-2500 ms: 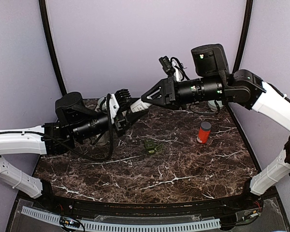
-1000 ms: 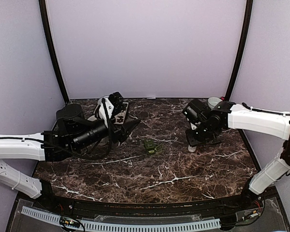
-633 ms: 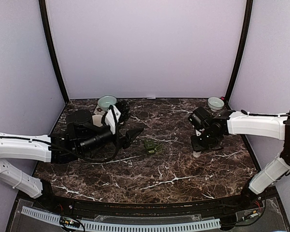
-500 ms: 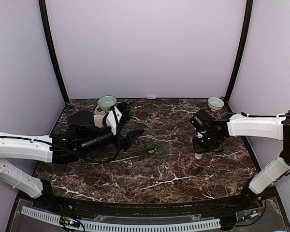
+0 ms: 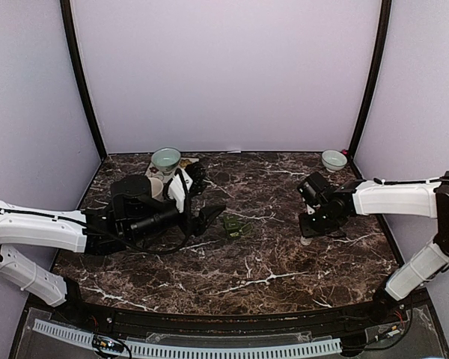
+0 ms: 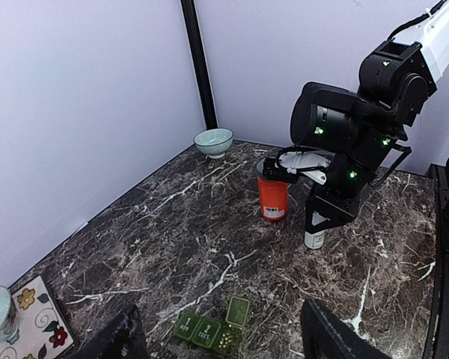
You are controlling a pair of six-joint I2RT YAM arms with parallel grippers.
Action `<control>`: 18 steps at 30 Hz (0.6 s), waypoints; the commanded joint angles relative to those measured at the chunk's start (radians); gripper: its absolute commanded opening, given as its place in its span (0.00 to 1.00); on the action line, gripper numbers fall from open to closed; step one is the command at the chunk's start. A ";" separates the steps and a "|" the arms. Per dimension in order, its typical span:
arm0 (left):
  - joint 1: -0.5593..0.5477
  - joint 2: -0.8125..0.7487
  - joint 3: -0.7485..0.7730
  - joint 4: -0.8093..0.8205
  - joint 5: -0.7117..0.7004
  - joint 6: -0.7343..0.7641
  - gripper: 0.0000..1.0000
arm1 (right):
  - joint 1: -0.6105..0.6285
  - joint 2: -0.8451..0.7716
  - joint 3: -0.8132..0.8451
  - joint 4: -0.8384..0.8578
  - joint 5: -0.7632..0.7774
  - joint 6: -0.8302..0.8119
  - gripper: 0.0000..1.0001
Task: Sort the pills into containers
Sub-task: Place the pill bottle at the center of the board.
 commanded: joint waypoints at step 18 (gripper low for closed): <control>0.008 0.011 -0.009 0.028 0.017 -0.020 0.72 | -0.020 0.072 0.081 0.012 0.001 -0.033 0.14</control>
